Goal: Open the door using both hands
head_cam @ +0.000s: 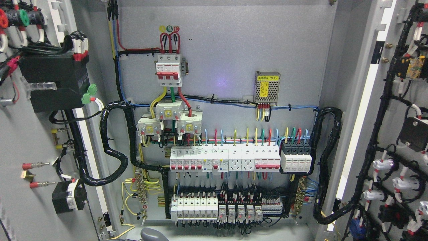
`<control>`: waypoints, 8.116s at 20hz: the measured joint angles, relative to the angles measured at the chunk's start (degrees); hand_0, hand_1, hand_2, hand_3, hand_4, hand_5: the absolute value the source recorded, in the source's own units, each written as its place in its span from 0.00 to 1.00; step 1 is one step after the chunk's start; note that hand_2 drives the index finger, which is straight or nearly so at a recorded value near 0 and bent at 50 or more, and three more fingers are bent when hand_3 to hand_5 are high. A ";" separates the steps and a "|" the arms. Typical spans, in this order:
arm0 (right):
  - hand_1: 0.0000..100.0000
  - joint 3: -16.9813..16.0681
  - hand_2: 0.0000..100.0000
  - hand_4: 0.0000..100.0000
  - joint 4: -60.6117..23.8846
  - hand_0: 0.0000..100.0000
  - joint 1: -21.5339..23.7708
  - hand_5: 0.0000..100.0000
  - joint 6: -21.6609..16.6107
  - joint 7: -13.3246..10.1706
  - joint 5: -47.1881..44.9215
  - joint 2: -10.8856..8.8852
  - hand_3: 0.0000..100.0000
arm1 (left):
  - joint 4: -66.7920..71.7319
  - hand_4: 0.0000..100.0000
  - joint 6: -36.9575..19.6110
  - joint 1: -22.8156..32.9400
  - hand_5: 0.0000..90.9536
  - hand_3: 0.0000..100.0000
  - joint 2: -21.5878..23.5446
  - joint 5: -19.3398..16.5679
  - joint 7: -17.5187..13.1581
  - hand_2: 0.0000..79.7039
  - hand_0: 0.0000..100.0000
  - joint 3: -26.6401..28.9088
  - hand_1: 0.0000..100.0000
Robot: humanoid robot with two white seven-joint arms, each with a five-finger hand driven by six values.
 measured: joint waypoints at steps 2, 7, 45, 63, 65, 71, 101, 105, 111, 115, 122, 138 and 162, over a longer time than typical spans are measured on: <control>0.00 -1.14 0.00 0.00 -1.52 0.00 2.11 0.00 -1.65 -3.88 0.01 -0.67 0.00 | -0.37 0.00 0.00 0.02 0.00 0.00 0.32 0.00 -0.03 0.00 0.00 -0.02 0.00; 0.00 -3.77 0.00 0.00 -6.25 0.00 8.35 0.00 -4.00 -8.06 -0.02 -2.01 0.00 | -4.44 0.00 -0.66 2.68 0.00 0.00 1.30 0.29 -0.15 0.00 0.00 0.00 0.00; 0.00 -24.65 0.00 0.00 -27.69 0.00 42.49 0.00 -41.21 -11.17 3.42 -19.26 0.00 | -103.83 0.00 -30.42 39.38 0.00 0.00 30.98 5.55 -0.20 0.00 0.00 -2.69 0.00; 0.00 -34.61 0.00 0.00 -29.42 0.00 45.44 0.00 -55.20 -11.49 2.93 -21.10 0.00 | -114.48 0.00 -33.67 23.14 0.00 0.00 42.26 10.81 0.42 0.00 0.00 -1.65 0.00; 0.00 -35.68 0.00 0.00 -29.50 0.00 45.30 0.00 -55.24 -11.52 2.77 -21.27 0.00 | -114.96 0.00 -33.68 21.58 0.00 0.00 42.93 12.14 0.48 0.00 0.00 -1.56 0.00; 0.00 -38.37 0.00 0.00 -29.66 0.00 44.41 0.00 -55.19 -11.53 2.30 -21.66 0.00 | -115.96 0.00 -33.70 18.23 0.00 0.00 44.33 14.12 0.58 0.00 0.00 -1.38 0.00; 0.00 -46.58 0.00 0.00 -27.52 0.00 46.23 0.00 -54.77 -11.04 -5.92 -24.49 0.00 | -116.91 0.00 -33.72 17.47 0.00 0.00 47.22 27.30 2.57 0.00 0.00 1.22 0.00; 0.00 -47.03 0.00 0.00 -26.92 0.00 46.35 0.00 -54.60 -11.00 -6.20 -24.63 0.00 | -116.84 0.00 -33.73 17.99 0.00 0.00 47.78 30.00 2.61 0.00 0.00 2.43 0.00; 0.00 -47.54 0.00 0.00 -26.17 0.00 46.31 0.00 -54.55 -10.95 -6.43 -24.72 0.00 | -116.47 0.00 -33.73 19.50 0.00 0.00 48.58 33.72 2.66 0.00 0.00 4.86 0.00; 0.00 -48.13 0.00 0.00 -25.78 0.00 46.29 0.00 -54.55 -10.76 -6.50 -24.74 0.00 | -115.86 0.00 -33.73 20.53 0.00 0.00 49.18 35.83 2.88 0.00 0.00 6.00 0.00; 0.00 -49.51 0.00 0.00 -25.37 0.00 46.39 0.00 -54.55 -11.13 -6.62 -24.59 0.00 | -114.41 0.00 -33.73 22.25 0.00 0.00 49.97 40.01 2.62 0.00 0.00 9.59 0.00; 0.00 -51.04 0.00 0.00 -25.32 0.00 48.60 0.00 -54.67 -11.49 -12.51 -24.40 0.00 | -109.71 0.00 -33.73 24.51 0.00 0.00 51.39 46.51 2.53 0.00 0.00 15.61 0.00; 0.00 -53.26 0.00 0.00 -25.81 0.00 52.49 0.00 -54.74 -10.97 -20.15 -24.62 0.00 | -101.23 0.00 -33.73 24.52 0.00 0.00 53.41 58.44 2.37 0.00 0.00 18.66 0.00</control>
